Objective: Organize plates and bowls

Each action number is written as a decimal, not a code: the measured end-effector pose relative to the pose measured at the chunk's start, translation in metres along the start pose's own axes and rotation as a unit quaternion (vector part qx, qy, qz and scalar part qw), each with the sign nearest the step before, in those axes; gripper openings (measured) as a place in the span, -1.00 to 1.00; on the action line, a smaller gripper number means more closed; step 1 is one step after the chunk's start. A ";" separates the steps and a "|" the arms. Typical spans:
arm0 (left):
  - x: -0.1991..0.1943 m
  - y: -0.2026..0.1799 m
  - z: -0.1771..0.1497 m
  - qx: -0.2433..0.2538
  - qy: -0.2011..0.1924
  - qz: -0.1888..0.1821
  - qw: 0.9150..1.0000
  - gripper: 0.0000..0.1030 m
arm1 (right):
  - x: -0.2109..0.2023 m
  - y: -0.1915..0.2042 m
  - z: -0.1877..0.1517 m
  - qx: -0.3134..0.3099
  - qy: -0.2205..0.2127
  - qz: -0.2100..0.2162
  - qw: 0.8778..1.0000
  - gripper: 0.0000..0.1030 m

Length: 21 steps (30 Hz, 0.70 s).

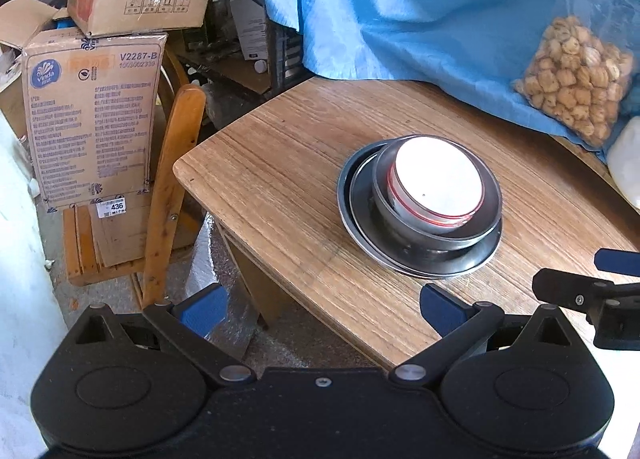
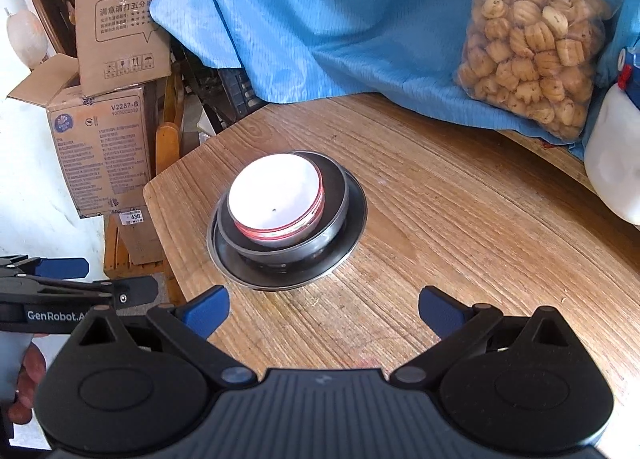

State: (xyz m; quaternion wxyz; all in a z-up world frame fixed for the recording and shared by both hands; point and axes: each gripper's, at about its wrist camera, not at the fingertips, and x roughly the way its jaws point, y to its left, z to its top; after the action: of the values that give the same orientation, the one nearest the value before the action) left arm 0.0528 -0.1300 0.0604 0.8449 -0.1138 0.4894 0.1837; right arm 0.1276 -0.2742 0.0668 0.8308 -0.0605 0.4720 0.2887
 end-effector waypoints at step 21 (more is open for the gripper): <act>-0.015 0.034 -0.046 0.061 -0.035 -0.033 0.997 0.98 | -0.035 0.041 -0.062 0.038 -0.026 -0.061 0.997 0.99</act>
State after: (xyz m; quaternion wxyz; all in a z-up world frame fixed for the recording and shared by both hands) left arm -0.0044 -0.1199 0.0505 0.8725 -0.0710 0.4657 0.1295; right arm 0.0453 -0.2780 0.0681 0.8606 -0.0499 0.4560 0.2212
